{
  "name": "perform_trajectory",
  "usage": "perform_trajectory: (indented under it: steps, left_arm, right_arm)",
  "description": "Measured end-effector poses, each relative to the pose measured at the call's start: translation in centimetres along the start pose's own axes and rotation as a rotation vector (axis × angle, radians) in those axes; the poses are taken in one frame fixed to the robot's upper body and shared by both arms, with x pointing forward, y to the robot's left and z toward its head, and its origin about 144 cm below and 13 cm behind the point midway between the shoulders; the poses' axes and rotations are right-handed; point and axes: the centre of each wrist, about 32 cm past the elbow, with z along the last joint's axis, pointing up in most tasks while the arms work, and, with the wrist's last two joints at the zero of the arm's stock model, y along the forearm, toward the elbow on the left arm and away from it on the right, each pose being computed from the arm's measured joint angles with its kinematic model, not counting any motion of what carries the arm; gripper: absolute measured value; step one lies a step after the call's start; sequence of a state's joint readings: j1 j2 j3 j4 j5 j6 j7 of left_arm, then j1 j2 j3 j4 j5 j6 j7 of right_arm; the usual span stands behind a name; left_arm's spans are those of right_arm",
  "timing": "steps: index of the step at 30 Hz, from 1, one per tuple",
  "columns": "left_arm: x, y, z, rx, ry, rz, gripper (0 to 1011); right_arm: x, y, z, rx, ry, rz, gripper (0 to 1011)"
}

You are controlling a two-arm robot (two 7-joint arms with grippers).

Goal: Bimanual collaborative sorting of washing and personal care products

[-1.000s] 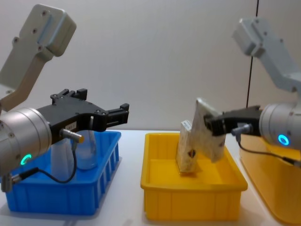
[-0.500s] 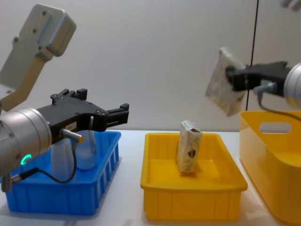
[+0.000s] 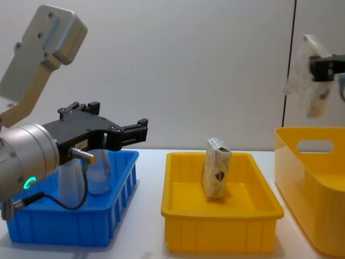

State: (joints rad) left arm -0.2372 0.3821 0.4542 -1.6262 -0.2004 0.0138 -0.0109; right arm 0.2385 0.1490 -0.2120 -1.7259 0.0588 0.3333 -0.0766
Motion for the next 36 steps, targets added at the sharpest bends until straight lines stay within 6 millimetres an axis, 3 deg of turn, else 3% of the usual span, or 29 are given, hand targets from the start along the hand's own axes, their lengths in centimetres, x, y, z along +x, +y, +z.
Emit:
perform_trajectory:
  steps: [8, 27, 36]
  left_arm:
    - [0.0, 0.0, 0.0, 0.000, 0.000, 0.000, 1001]
    - [0.0, 0.0, 0.0, 0.000, 0.000, 0.000, 1001]
    - [0.0, 0.0, 0.0, 0.000, 0.000, 0.000, 1002]
  right_arm:
    - [1.1, -0.3, 0.0, -0.069, 0.044, -0.051, 180]
    - [2.9, -0.1, -2.1, -0.236, 0.139, -0.097, 170]
    - [3.2, 0.3, -2.8, -0.270, 0.150, -0.101, 451]
